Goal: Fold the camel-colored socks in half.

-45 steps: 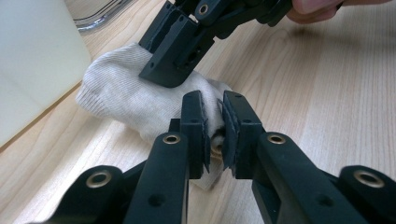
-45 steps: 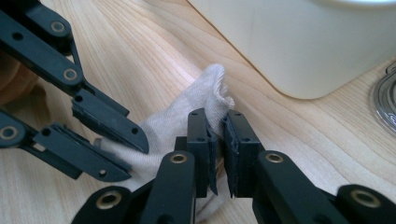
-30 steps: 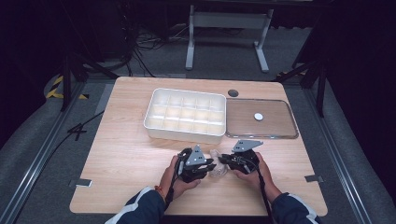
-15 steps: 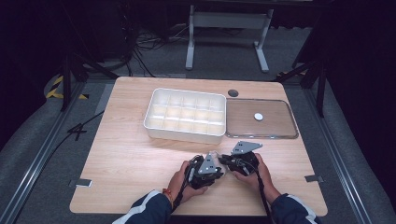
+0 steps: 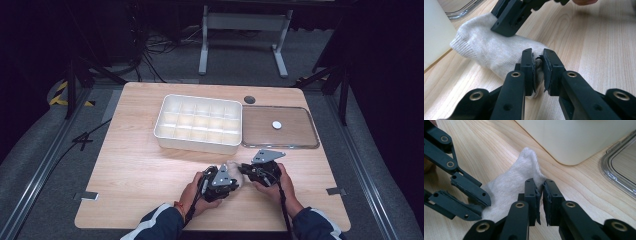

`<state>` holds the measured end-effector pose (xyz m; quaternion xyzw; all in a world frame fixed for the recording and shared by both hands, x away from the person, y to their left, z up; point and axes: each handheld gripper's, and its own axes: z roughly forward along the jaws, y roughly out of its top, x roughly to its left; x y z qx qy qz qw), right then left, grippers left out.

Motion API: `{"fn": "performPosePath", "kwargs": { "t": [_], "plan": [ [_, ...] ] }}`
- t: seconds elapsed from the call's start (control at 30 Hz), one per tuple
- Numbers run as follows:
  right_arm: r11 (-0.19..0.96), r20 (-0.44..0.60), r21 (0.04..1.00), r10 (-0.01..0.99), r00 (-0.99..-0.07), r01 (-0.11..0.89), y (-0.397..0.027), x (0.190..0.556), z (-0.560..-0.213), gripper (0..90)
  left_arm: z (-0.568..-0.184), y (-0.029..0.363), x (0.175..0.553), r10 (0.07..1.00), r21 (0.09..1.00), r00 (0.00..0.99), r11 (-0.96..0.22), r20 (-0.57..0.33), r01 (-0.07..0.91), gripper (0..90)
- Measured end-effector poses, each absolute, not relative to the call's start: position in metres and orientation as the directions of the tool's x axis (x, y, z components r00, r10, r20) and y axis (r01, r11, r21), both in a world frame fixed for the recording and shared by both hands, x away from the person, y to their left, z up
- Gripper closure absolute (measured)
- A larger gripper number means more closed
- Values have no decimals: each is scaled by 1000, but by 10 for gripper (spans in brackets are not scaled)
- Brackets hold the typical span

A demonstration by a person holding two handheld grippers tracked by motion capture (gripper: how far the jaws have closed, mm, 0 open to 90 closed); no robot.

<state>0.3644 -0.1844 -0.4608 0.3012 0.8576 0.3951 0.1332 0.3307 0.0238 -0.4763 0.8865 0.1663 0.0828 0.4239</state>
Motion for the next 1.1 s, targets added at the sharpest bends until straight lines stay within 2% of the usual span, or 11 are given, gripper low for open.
{"fn": "performPosePath", "kwargs": {
  "t": [0.17, 0.27, 0.4, 0.43, 0.47, 0.53, 0.63, 0.7, 0.93, 1.03, 1.1],
  "plan": [
    [477, -2, 773, 662, -750, 419, -190, 366, -456, 838, -476, 24, 331, 365, 778, 931, -585, 0, 229, 799],
    [394, 60, 813, 676, -734, 429, -199, 370, -449, 824, -476, 24, 331, 363, 778, 932, -586, 2, 227, 799],
    [416, 21, 838, 622, -783, 354, -188, 365, -441, 809, -477, 24, 331, 366, 781, 930, -581, -2, 230, 811],
    [431, 20, 846, 564, -826, 315, -178, 364, -441, 786, -477, 24, 331, 363, 783, 932, -581, 3, 223, 815],
    [431, 20, 846, 564, -826, 315, -178, 364, -441, 786, -477, 24, 331, 365, 781, 931, -585, 14, 218, 815],
    [464, 33, 835, 494, -869, 296, -169, 367, -446, 771, -477, 24, 329, 371, 782, 929, -581, 10, 224, 826],
    [499, 26, 817, 469, -883, 289, -161, 369, -455, 794, -478, 25, 329, 375, 788, 927, -569, -6, 235, 833],
    [520, 2, 805, 479, -878, 285, -159, 373, -459, 818, -478, 25, 329, 372, 784, 928, -577, 3, 229, 836],
    [512, 14, 791, 531, -848, 334, -164, 379, -465, 845, -478, 25, 330, 371, 783, 928, -576, -4, 234, 842],
    [528, -24, 781, 559, -829, 333, -164, 380, -467, 881, -477, 25, 330, 362, 779, 932, -587, 8, 221, 842],
    [500, 10, 790, 567, -824, 354, -168, 382, -469, 882, -477, 25, 330, 361, 779, 932, -587, 9, 220, 842]
  ]
}}
